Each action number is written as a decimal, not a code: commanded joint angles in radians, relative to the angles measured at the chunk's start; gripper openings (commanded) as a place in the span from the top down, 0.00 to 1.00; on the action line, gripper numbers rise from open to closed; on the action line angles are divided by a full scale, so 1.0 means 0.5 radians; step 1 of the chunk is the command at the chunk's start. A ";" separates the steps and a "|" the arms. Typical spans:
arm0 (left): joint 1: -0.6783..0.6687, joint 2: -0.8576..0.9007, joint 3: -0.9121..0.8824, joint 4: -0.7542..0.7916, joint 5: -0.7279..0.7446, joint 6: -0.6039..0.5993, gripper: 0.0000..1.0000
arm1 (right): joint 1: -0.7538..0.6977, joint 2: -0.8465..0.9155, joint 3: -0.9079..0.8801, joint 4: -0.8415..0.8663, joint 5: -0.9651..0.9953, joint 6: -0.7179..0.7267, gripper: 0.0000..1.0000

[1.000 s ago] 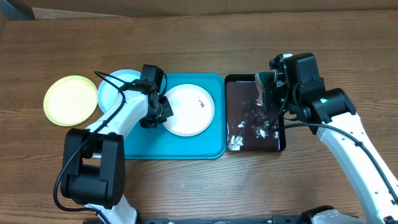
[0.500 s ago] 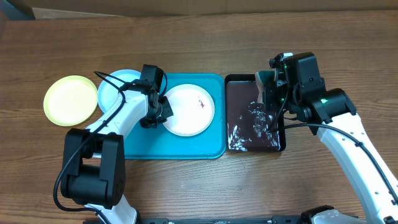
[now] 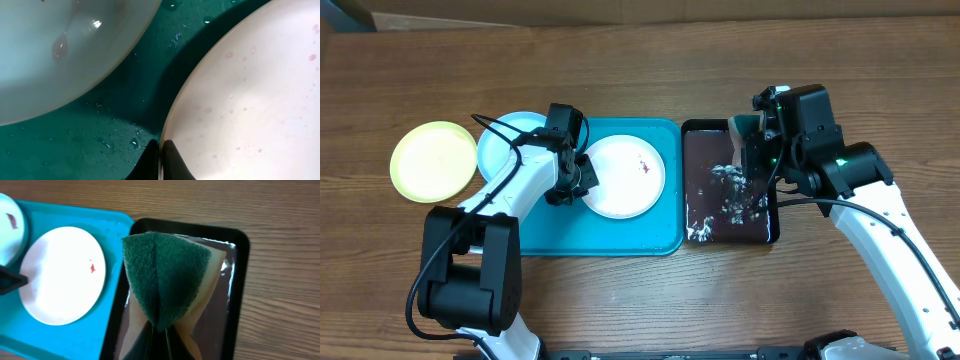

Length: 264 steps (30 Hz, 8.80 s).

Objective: Clean dirty plates on tray and stack at the side
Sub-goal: 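Wipe the sponge around the black tray with the right gripper, then scrub the white plate with the sponge while left gripper holds rim, then return the sponge to the black tray, release, raise right arm, then lift the white plate with the left gripper and tilt it over black tray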

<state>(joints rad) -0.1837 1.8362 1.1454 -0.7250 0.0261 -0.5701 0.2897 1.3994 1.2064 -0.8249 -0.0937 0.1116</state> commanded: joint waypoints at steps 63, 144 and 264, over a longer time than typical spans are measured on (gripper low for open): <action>-0.002 0.030 -0.001 -0.006 0.053 -0.026 0.96 | 0.849 1.044 0.741 0.215 0.696 0.292 0.96; -0.002 0.030 -0.001 -0.005 0.053 -0.020 0.96 | -0.043 1.051 0.770 -0.755 -0.052 0.149 0.96; -1.097 -0.705 0.165 0.357 -1.054 0.375 0.96 | -0.792 1.048 0.715 -0.351 -0.053 0.148 0.00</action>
<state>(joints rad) -0.6975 1.4994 1.2037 -0.5674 -0.4004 -0.4366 -0.1085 1.9366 1.5486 -1.0050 -0.1234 0.1841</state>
